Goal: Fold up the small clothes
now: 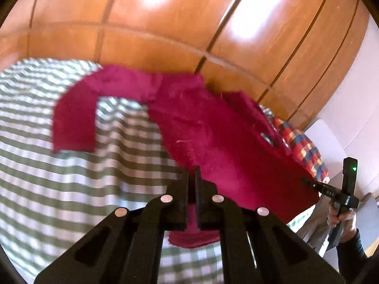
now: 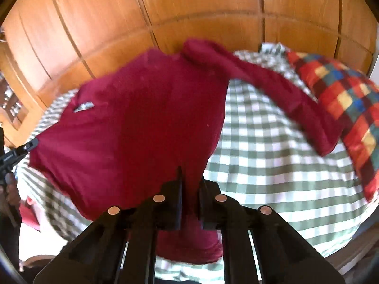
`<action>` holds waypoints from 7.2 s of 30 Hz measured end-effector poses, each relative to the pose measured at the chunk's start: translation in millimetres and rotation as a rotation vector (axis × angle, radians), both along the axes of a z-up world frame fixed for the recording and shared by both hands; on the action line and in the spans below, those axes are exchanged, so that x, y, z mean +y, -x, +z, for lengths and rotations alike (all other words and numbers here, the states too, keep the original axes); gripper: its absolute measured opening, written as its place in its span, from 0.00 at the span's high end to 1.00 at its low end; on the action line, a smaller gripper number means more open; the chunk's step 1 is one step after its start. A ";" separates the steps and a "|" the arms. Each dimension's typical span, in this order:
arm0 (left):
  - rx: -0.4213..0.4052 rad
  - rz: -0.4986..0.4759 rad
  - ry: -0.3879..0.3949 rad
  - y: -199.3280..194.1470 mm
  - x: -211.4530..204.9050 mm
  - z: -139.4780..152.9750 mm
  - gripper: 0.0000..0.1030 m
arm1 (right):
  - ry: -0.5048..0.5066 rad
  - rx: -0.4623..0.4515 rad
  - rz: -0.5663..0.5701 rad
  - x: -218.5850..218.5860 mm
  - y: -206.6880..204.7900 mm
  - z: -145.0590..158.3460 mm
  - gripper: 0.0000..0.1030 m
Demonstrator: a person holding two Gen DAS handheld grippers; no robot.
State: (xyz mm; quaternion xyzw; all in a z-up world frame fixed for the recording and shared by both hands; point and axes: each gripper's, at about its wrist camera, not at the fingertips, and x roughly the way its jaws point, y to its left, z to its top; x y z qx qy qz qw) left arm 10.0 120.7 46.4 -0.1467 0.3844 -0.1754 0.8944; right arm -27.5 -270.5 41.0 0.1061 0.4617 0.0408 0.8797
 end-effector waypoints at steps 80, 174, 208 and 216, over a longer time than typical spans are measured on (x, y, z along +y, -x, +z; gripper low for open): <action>0.335 1.141 -0.235 -129.9 378.0 -37.2 0.66 | 0.238 -0.067 0.082 144.6 -90.7 -105.4 0.19; 0.074 0.032 -0.339 -139.6 -140.6 -116.6 0.21 | 0.499 -0.062 -0.454 -119.6 -45.8 -24.7 0.96; 0.072 0.013 -0.342 -139.0 -142.2 -118.8 0.13 | -0.152 -0.049 -0.620 -233.5 -49.8 -33.0 0.31; 0.069 0.014 -0.350 -138.5 -142.5 -119.2 0.13 | -0.248 0.003 -0.705 -223.9 -108.0 -73.7 0.57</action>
